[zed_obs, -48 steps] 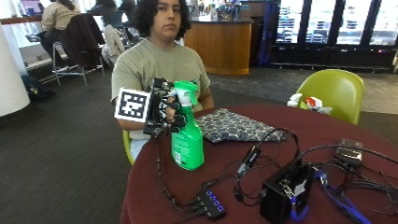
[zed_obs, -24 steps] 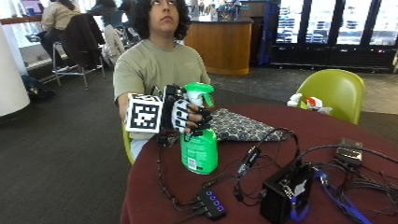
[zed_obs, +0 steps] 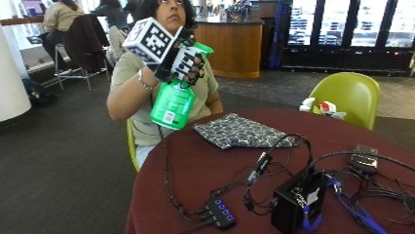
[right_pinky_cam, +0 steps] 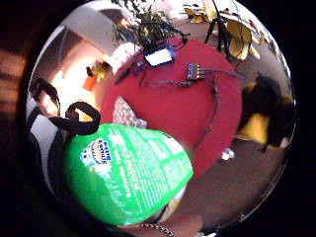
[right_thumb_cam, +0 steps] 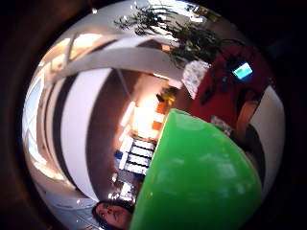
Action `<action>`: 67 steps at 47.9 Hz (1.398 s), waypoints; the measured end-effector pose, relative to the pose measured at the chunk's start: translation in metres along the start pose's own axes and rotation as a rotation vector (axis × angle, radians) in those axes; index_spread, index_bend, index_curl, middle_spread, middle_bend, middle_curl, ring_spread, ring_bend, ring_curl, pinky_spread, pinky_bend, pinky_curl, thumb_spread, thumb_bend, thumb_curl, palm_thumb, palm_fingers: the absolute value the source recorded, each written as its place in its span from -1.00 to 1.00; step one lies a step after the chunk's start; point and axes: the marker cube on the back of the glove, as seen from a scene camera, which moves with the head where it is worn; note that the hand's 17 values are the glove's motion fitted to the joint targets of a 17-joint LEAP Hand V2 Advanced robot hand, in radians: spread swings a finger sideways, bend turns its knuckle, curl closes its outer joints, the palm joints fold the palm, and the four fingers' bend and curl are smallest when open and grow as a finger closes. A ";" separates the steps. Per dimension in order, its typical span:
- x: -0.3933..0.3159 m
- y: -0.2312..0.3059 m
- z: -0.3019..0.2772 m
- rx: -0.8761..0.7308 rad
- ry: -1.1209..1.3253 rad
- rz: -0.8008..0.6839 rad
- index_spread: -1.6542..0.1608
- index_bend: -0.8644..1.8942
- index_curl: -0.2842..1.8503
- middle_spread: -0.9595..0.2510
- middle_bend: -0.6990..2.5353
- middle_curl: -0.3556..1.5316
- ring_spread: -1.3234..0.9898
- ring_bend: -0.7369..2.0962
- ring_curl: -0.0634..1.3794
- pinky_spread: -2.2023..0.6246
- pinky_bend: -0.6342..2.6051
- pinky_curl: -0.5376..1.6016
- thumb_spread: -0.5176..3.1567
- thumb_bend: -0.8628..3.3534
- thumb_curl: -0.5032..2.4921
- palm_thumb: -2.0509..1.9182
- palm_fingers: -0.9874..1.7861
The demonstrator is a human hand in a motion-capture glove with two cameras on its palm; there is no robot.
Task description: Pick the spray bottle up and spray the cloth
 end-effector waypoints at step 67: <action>-0.163 -0.063 0.230 -0.334 0.013 -0.166 0.53 -0.12 -0.22 0.27 -0.21 -0.09 -0.01 -0.08 -0.28 0.36 -0.37 -0.15 -0.53 -0.60 -0.12 0.47 0.69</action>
